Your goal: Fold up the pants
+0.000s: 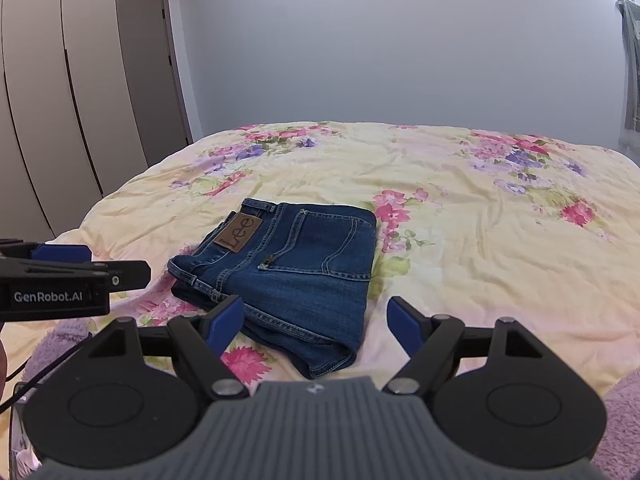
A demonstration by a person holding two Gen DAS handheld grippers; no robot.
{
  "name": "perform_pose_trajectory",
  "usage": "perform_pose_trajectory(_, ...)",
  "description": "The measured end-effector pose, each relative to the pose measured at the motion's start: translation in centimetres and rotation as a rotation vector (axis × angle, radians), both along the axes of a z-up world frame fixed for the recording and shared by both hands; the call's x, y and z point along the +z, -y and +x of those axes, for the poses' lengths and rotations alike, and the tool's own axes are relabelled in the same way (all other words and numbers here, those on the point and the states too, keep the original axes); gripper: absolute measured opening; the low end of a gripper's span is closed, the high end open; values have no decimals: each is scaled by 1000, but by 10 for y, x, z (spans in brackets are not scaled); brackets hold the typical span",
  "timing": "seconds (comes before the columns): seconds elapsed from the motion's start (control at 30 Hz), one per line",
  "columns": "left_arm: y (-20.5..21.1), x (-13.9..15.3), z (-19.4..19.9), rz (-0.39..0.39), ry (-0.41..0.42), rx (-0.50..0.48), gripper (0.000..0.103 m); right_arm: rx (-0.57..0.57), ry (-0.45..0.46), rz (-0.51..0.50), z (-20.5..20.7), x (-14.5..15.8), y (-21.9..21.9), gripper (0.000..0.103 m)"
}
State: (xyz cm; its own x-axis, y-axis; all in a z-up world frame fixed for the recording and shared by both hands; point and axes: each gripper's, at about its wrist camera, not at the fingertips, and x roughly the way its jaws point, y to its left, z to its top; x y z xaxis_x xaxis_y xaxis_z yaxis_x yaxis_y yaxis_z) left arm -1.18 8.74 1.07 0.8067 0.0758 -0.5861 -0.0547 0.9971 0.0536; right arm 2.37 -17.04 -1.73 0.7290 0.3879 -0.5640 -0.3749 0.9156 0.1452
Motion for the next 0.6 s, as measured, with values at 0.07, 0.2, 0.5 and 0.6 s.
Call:
perform_pose_trajectory(0.07, 0, 0, 0, -1, 1, 0, 91, 0, 0, -2, 0, 0, 0, 75)
perform_pose_trajectory(0.2, 1, 0, 0, 2, -1, -3, 91, -2, -2, -5, 0, -1, 0, 75)
perform_pose_trajectory(0.5, 4, 1, 0, 1, 0, -4, 91, -6, -3, -4, 0, -2, 1, 75)
perform_pose_trajectory(0.6, 4, 1, 0, 1, 0, -4, 91, -10, -1, -9, 0, -2, 1, 75)
